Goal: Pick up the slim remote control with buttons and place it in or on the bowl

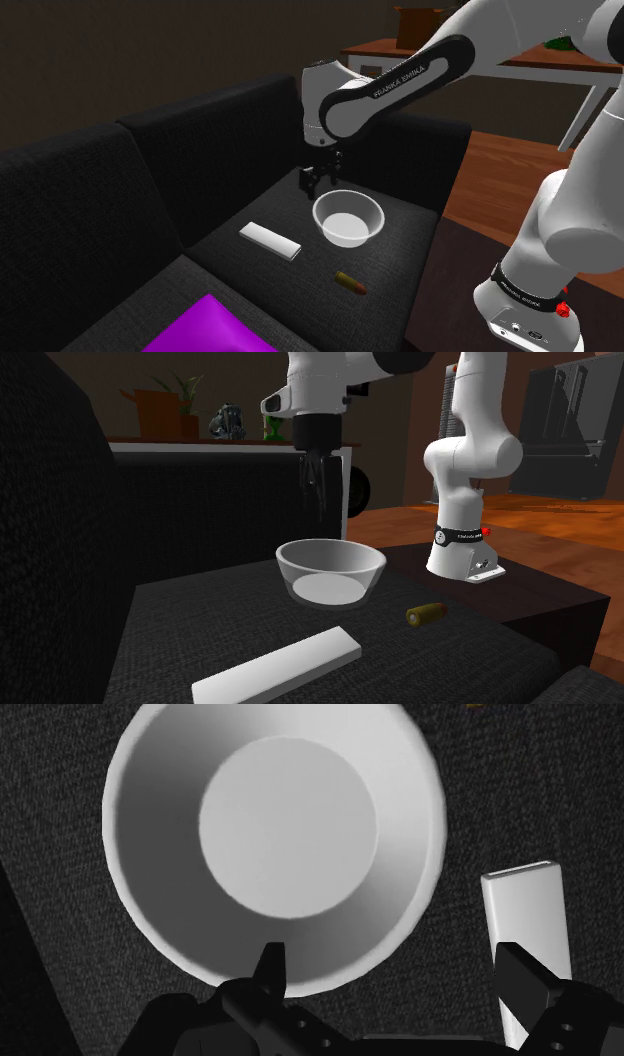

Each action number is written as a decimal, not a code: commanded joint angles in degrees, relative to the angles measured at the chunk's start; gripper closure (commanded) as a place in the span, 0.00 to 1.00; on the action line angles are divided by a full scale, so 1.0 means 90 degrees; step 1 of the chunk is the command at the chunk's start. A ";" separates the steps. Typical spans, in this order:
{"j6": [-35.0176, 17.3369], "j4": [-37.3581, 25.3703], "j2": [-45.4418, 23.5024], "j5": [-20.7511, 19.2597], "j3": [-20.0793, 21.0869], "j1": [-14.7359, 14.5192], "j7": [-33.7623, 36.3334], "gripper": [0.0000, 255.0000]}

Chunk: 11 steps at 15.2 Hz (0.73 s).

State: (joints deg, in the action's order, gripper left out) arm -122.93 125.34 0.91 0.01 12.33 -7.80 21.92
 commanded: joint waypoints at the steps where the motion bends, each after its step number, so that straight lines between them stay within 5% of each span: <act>1: -0.0149 -0.0292 -0.0461 -0.0082 0.0091 -0.0086 0.0187 0.00; 11: -0.0419 -0.2313 -0.2860 -0.0627 0.0201 -0.0643 0.0874 0.00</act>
State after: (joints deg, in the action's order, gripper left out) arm -126.79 107.18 -22.17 -5.05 14.15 -12.84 29.10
